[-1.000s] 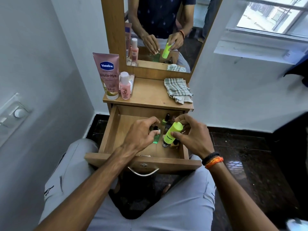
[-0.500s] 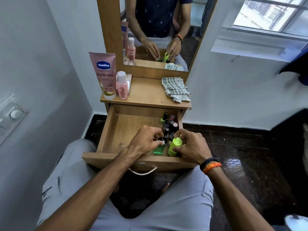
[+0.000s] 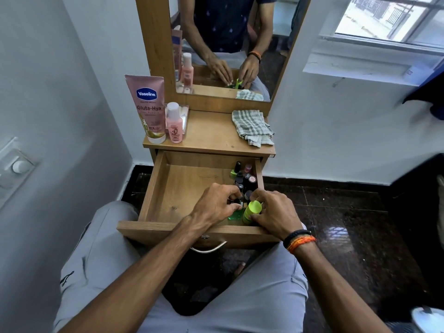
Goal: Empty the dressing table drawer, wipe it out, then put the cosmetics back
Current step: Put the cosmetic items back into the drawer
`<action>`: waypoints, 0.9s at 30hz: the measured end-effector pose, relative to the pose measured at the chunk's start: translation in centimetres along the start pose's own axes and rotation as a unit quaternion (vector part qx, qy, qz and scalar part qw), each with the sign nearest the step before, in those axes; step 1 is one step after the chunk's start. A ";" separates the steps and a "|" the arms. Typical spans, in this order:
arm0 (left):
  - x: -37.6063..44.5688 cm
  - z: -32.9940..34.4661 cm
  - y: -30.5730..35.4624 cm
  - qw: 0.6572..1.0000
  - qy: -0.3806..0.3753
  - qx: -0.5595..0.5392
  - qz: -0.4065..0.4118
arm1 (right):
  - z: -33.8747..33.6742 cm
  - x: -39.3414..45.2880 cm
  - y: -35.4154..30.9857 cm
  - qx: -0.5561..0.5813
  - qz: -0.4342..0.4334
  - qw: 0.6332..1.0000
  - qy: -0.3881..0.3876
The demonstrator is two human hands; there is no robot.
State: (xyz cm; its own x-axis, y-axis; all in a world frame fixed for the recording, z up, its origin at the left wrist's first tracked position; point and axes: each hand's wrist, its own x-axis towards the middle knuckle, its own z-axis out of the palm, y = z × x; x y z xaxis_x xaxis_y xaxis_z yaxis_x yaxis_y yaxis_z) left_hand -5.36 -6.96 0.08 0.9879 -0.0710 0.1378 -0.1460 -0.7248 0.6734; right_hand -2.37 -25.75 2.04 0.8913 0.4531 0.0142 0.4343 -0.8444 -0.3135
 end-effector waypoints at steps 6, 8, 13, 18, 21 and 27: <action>-0.1 0.1 0.1 1.000 -0.006 0.008 -0.001 | 0.2 -0.2 0.0 -0.004 -0.009 1.000 0.007; -0.1 0.0 0.2 1.000 -0.007 0.012 0.000 | 0.3 -0.1 0.0 -0.007 -0.013 1.000 0.011; -0.1 -0.2 0.5 1.000 -0.011 0.023 0.003 | 0.4 -0.2 0.0 -0.011 -0.017 1.000 0.017; -0.1 -0.5 0.6 0.999 -0.016 0.030 0.000 | 0.5 -0.3 0.1 -0.012 -0.017 1.000 0.022; -0.2 -0.4 0.5 0.999 -0.018 0.029 -0.002 | 0.5 -0.2 0.4 -0.006 -0.015 1.000 0.020; -0.4 -0.6 0.1 1.000 -0.008 0.018 -0.001 | 0.1 -0.1 0.1 0.016 -0.028 0.992 0.123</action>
State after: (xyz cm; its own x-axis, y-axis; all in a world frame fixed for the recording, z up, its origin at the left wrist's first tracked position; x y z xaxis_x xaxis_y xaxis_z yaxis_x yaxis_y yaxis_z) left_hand -5.75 -6.65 0.54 0.9890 -0.0796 0.1247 -0.1419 -0.7486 0.6476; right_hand -2.39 -25.83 1.89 0.8727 0.4123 0.2615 0.4828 -0.8086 -0.3363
